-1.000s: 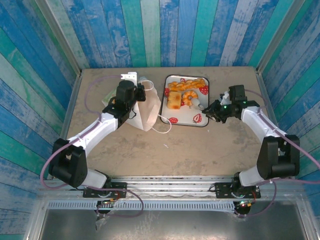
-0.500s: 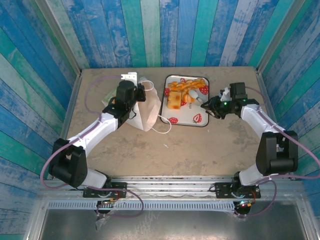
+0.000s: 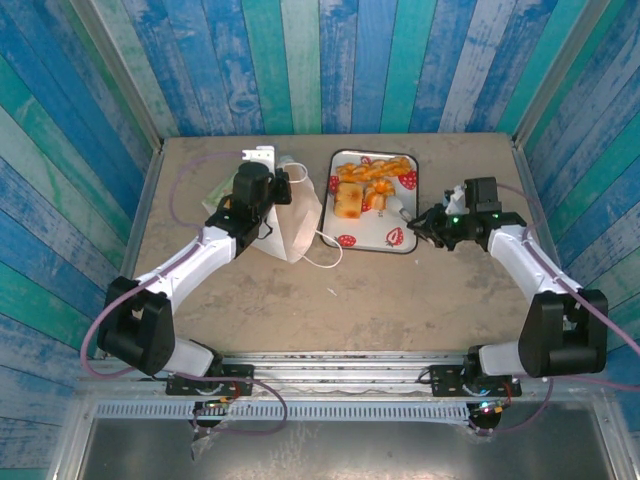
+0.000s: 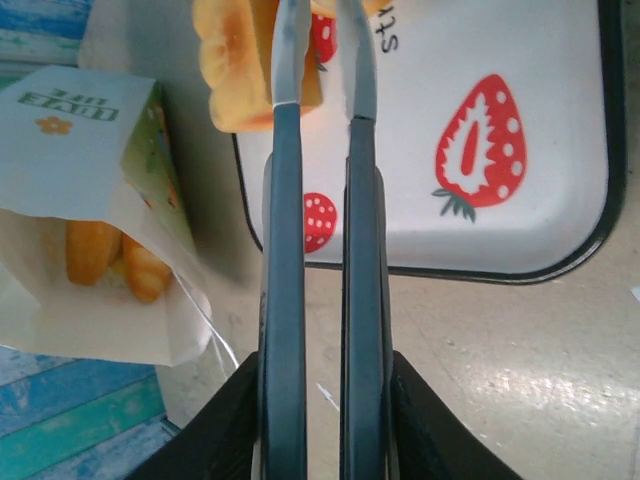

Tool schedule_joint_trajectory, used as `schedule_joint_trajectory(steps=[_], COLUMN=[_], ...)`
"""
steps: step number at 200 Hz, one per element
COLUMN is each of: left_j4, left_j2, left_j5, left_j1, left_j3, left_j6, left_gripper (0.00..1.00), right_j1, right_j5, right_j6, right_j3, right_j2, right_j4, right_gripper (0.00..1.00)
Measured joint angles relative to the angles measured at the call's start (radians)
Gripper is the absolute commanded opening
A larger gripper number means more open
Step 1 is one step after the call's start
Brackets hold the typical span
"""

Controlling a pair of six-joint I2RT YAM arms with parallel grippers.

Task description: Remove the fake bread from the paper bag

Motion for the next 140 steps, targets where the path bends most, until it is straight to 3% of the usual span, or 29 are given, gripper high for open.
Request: schedule_joint_trajectory(steps=[59, 140], left_j4=[0.0, 0.0], left_j2=[0.0, 0.0], left_j5=[0.002, 0.006], left_j1=[0.0, 0.0], left_j3=[-0.003, -0.003], left_j6=[0.0, 0.0], left_gripper=[0.0, 0.0], right_j1=[-0.001, 0.006], right_j5=[0.031, 0.031], right_j6=[-0.001, 0.003], right_j3=[-0.03, -0.034], right_j2=[0.0, 0.092], right_j4=[-0.002, 0.073], right_gripper=[0.19, 0.18])
